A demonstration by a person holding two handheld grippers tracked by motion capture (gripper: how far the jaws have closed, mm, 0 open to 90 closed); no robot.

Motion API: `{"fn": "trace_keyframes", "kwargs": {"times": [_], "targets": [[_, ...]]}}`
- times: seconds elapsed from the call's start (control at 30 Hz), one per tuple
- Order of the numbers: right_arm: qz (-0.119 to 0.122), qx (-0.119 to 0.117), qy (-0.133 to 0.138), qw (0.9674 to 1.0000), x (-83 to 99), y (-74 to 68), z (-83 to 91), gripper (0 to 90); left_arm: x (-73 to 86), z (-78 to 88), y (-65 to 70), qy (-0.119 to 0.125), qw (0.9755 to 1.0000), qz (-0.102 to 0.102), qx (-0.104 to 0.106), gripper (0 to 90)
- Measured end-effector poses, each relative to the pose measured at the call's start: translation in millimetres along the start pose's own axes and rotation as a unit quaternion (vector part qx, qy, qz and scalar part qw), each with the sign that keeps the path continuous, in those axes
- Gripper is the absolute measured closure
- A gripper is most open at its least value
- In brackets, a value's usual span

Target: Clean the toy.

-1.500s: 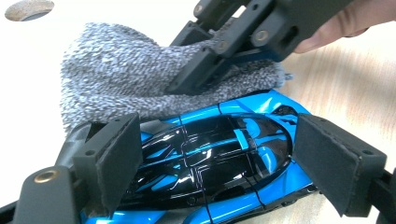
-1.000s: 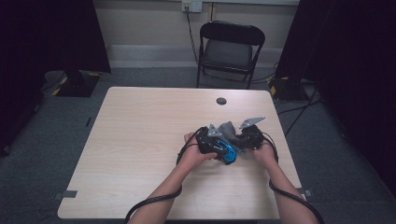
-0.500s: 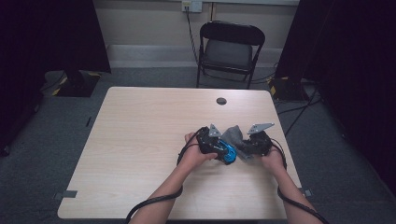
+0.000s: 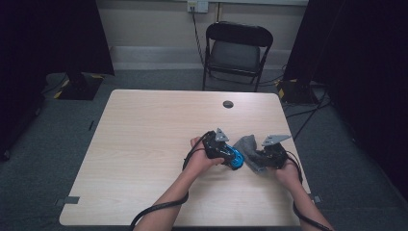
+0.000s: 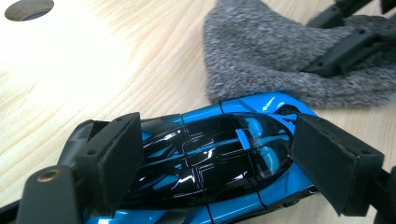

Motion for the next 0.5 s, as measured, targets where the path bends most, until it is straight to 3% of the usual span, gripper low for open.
{"fn": "trace_keyframes", "kwargs": {"times": [0.5], "targets": [[-0.01,-0.011,0.01,0.9998,21.3,-12.1,19.9,71.8,-0.4,-0.1,0.0,-0.004,1.0,0.003,-0.003,16.2]]}}
Point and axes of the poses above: each handheld gripper's, and its own axes: z roughly backward along the jaws, x roughly out of its underside, y roughly to its right, the point moved 8 cm from there along -z, roughly forward along the jaws, and after that the axes turned 1 degree about -y, right-handed, at the moved point
